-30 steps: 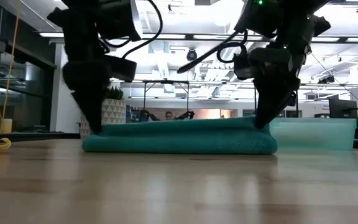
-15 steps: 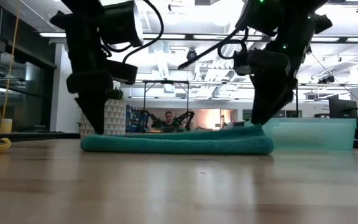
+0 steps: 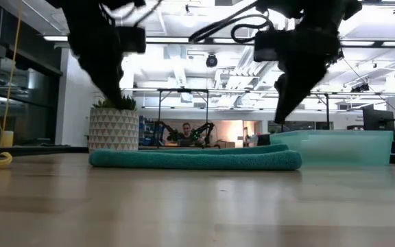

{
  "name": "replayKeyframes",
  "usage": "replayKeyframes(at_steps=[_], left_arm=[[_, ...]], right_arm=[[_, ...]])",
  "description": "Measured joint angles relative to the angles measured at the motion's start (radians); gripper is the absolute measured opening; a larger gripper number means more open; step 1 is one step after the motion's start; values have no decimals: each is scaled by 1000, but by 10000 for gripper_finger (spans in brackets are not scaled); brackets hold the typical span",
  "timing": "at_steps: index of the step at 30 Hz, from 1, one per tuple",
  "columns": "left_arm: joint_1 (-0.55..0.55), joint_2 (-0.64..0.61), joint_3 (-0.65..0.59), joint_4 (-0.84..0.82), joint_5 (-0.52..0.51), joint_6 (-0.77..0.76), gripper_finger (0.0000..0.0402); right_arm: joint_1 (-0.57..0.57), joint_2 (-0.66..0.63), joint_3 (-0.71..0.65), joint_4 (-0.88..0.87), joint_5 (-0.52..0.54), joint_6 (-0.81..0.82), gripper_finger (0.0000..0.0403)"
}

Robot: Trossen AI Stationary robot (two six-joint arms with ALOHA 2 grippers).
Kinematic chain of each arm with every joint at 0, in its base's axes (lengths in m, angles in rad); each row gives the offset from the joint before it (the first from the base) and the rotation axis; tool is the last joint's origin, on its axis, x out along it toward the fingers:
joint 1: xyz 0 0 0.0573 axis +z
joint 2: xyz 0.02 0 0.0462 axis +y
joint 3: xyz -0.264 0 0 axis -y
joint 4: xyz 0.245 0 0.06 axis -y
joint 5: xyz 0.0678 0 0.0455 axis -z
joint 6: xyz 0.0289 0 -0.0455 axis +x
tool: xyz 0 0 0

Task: Fold microfiber towels
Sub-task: Fold the blue microfiber cloth

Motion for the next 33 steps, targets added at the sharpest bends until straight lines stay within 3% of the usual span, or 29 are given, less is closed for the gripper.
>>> replayKeyframes(at_steps=[4,10,15,19,26,33], left_arm=[[-74,1,0,89,-19,22,180],[-146,82,1,98,-75,9,178],[-118,81,-30,101,37,13,178],[-54,-24,-121,182,77,-31,178],[41,-249,-370,367,160,-264,178],[31,-316,-542,414,162,-579,167]], right_arm=[[27,1,-36,15,-1,15,255],[31,-11,-153,10,-12,313,255],[44,-142,-320,206,-48,553,255],[57,-263,-429,331,-41,756,255],[59,-311,-531,481,-21,1004,255],[44,-211,-532,625,11,1071,255]])
